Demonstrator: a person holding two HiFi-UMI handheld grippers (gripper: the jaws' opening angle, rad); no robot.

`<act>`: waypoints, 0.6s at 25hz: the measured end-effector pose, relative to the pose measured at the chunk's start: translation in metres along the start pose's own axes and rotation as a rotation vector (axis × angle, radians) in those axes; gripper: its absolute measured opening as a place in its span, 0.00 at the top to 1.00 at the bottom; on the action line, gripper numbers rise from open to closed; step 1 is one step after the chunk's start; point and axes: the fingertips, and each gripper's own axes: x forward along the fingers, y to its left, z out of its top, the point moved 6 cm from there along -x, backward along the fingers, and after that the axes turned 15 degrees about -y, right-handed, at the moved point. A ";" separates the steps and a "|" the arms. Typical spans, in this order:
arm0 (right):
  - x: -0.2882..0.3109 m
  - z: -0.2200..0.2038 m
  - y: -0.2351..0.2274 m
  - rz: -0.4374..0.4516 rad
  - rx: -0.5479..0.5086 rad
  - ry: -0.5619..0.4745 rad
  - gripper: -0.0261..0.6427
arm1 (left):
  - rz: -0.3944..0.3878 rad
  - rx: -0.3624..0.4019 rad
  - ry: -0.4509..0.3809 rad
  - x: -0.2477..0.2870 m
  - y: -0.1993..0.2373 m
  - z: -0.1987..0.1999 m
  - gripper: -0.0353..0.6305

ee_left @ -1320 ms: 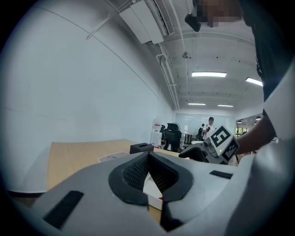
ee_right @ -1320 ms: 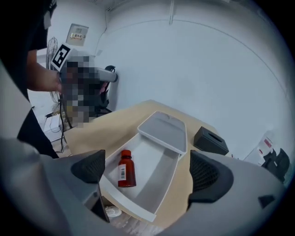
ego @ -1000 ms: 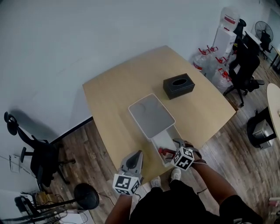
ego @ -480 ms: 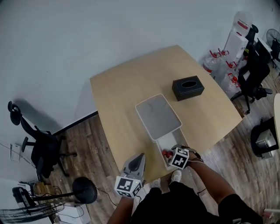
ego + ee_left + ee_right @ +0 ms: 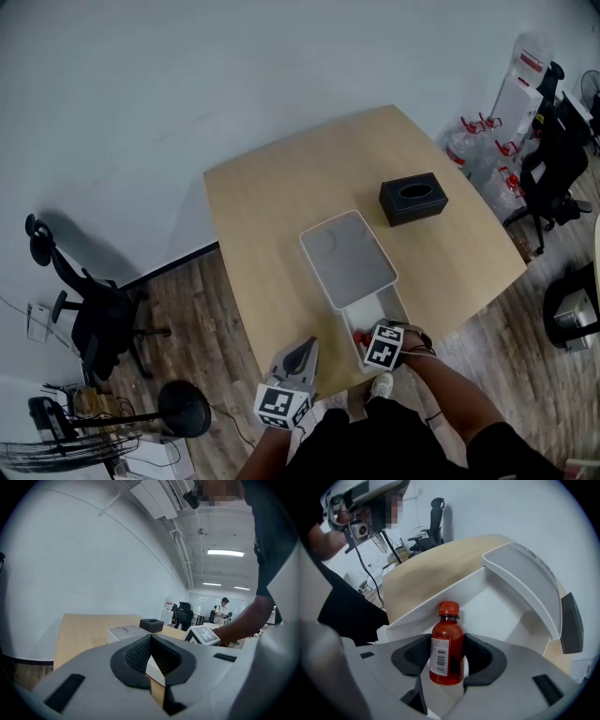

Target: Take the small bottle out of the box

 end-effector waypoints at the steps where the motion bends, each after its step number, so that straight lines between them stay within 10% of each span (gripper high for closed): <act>1: 0.000 0.000 0.000 -0.003 -0.011 0.002 0.61 | -0.002 0.001 0.000 0.001 -0.001 0.001 0.92; 15: -0.068 0.026 -0.018 -0.288 -0.035 -0.335 0.62 | -0.012 0.053 0.005 0.008 -0.012 0.008 0.92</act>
